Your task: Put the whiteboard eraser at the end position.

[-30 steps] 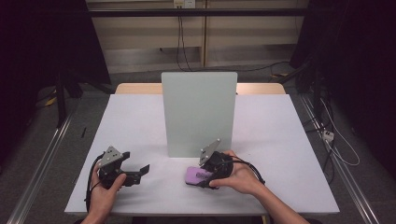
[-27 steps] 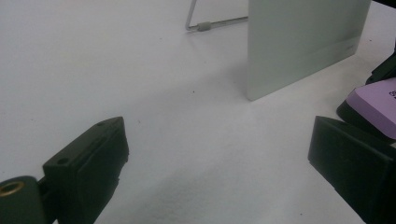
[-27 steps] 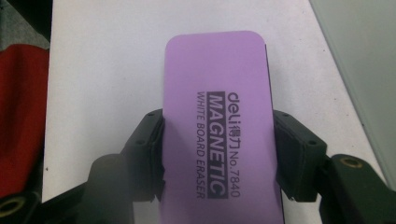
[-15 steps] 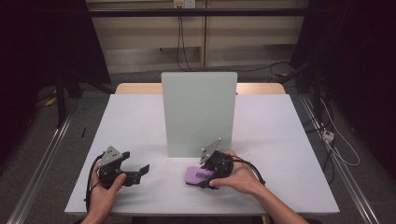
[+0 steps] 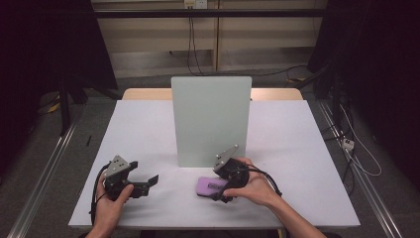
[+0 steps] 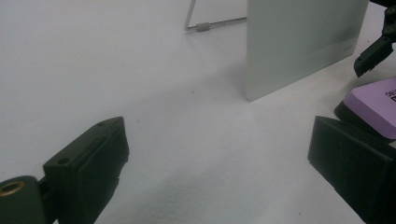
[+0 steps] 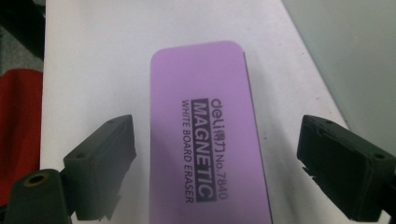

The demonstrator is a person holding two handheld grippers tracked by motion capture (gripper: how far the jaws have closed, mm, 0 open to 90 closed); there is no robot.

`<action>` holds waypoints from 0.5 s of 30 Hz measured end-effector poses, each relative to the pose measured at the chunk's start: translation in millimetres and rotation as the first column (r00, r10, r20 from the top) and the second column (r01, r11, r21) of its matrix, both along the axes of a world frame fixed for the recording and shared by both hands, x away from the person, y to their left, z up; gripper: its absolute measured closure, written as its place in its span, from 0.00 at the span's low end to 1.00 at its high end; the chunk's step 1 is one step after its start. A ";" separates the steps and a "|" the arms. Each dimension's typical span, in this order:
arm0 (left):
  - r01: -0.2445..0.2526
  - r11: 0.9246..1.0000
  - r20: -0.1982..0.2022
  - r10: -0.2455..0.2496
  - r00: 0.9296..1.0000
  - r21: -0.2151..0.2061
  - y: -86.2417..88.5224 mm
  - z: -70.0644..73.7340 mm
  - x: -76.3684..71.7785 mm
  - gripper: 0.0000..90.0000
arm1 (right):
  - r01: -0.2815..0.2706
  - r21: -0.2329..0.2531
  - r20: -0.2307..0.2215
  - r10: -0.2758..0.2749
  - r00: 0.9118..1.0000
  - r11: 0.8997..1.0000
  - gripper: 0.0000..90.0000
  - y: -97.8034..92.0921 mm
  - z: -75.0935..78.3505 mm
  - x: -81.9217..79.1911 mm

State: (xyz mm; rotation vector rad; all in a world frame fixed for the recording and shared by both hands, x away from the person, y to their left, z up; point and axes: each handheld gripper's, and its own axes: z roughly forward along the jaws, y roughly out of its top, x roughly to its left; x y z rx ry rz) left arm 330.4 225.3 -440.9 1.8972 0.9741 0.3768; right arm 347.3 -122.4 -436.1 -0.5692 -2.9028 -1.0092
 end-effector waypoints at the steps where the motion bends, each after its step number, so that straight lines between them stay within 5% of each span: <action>1: 0.000 1.000 0.000 0.000 1.000 0.000 0.0 0.0 0.0 0.06 | 0.009 -0.002 0.006 -0.009 1.000 1.000 0.10 -0.6 1.3 -0.5; 15: -0.036 0.999 0.013 0.036 0.999 0.002 1.7 0.8 0.1 0.05 | 0.133 0.042 0.032 -0.135 0.990 0.990 0.10 -14.7 12.7 -0.3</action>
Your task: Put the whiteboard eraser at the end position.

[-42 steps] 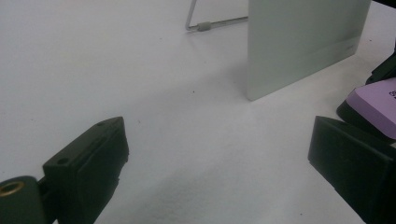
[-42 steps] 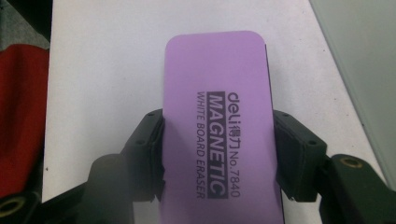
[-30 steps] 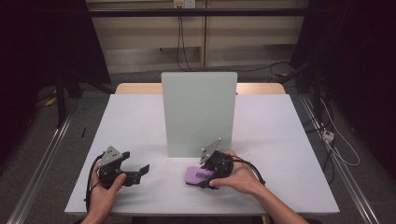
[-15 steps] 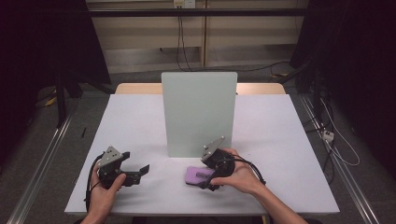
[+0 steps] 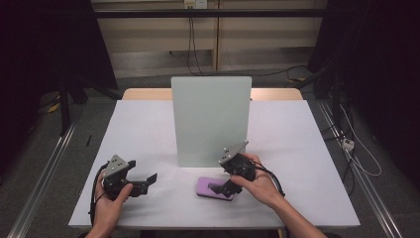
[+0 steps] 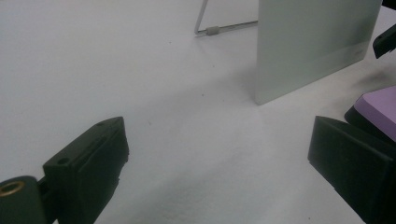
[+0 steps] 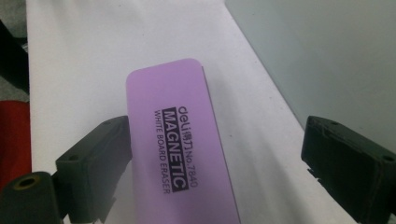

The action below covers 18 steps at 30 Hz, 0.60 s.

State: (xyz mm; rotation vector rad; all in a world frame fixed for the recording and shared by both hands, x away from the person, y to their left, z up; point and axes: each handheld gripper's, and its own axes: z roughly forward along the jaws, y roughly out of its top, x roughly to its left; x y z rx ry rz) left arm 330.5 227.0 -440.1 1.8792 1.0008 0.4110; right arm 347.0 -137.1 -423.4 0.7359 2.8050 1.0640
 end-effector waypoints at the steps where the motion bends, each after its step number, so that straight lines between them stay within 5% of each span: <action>1: -0.001 1.000 0.001 0.001 1.000 0.001 -0.3 0.0 -0.1 0.05 | 0.012 0.007 0.008 -0.012 1.000 1.000 0.10 -1.9 0.3 -0.9; 6: 0.000 1.000 0.000 0.000 1.000 0.000 -1.6 -0.5 0.0 0.05 | 0.084 0.063 0.049 -0.087 0.995 0.994 0.09 -11.8 4.2 -4.9; 11: -0.001 1.000 -0.003 0.001 1.000 0.002 -0.9 -0.5 0.0 0.05 | 0.180 0.088 0.112 -0.190 0.975 0.980 0.10 -20.8 8.1 -9.0; 18: -0.002 1.000 0.000 0.002 1.000 0.003 -1.3 -0.6 -0.1 0.05 | 0.265 0.139 0.121 -0.282 0.952 0.954 0.10 -36.6 7.4 -16.3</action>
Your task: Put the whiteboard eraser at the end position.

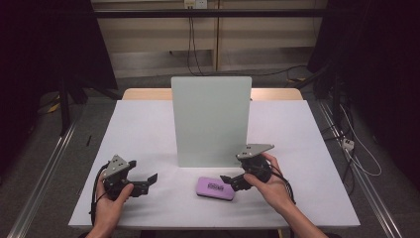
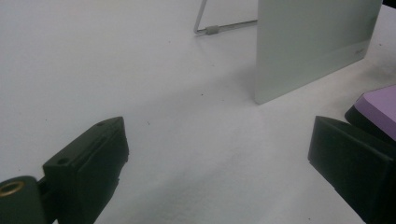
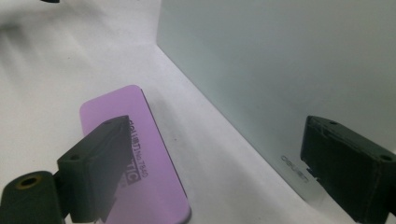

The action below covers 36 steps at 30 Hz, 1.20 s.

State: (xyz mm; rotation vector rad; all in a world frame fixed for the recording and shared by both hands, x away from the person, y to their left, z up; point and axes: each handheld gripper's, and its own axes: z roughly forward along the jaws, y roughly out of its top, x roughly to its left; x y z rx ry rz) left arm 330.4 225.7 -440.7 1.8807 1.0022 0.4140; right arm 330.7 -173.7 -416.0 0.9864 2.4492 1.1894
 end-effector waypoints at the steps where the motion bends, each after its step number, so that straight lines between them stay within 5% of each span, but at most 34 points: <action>1: 0.001 1.000 0.001 -0.001 1.000 -0.003 -0.2 -0.2 0.0 0.05 | 0.017 0.001 0.007 -0.017 1.000 1.000 0.10 -2.3 -0.2 -1.2; 12: 0.005 1.000 -0.003 -0.005 1.000 -0.008 -0.4 -0.5 -0.1 0.05 | 0.183 0.067 0.027 -0.185 0.982 0.981 0.10 -36.1 -5.4 -12.8; 26: -0.008 1.000 -0.003 0.008 1.000 -0.009 -0.2 -0.3 -1.1 0.05 | 0.295 0.071 0.024 -0.297 0.954 0.953 0.10 -76.8 -19.3 -27.8; 31: -0.011 1.000 0.001 0.011 1.000 -0.008 -0.8 -0.1 -2.0 0.05 | 0.359 0.120 -0.004 -0.361 0.933 0.926 0.12 -95.4 -24.5 -32.2; 36: -0.010 1.000 0.007 0.010 1.000 -0.006 -1.2 0.5 -2.3 0.05 | 0.369 0.110 0.016 -0.373 0.928 0.923 0.11 -104.5 -23.6 -38.6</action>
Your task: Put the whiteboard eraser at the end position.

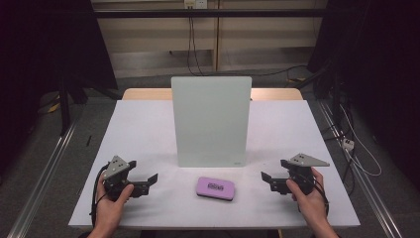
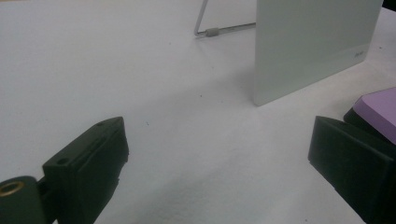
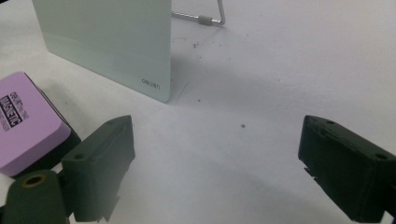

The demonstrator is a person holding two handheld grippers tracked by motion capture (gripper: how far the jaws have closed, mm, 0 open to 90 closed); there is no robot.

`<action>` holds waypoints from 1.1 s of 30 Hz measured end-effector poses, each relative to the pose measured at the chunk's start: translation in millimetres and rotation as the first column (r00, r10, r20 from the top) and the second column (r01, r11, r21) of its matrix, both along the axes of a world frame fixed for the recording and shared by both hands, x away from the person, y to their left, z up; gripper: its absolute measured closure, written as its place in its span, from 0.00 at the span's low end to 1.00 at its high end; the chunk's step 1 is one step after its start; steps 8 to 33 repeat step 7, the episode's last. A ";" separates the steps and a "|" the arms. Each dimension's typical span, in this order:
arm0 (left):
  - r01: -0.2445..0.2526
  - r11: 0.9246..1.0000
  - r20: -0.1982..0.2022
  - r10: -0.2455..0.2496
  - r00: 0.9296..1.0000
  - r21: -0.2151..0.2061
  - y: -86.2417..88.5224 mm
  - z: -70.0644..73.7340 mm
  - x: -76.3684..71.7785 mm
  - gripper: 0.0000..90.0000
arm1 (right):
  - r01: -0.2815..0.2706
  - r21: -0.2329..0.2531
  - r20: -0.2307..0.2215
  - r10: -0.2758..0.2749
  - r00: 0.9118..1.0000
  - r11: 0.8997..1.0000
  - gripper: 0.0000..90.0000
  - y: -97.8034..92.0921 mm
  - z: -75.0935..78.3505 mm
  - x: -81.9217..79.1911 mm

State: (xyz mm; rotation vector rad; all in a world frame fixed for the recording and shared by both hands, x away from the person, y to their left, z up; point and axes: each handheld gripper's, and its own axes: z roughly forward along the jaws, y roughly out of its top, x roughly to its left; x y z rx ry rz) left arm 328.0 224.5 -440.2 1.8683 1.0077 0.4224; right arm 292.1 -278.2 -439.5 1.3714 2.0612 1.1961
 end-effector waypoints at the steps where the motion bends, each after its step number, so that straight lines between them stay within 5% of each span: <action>1: 0.000 1.000 0.000 0.000 1.000 0.000 0.1 0.0 0.1 0.05 | 0.004 -0.001 -0.002 -0.004 1.000 1.000 0.11 -1.1 -1.1 -1.7; 33: 0.000 1.000 -0.004 0.000 1.000 -0.012 -0.1 0.7 2.2 0.05 | 0.028 0.025 -0.003 -0.028 1.000 0.999 0.11 -7.8 -6.6 -5.5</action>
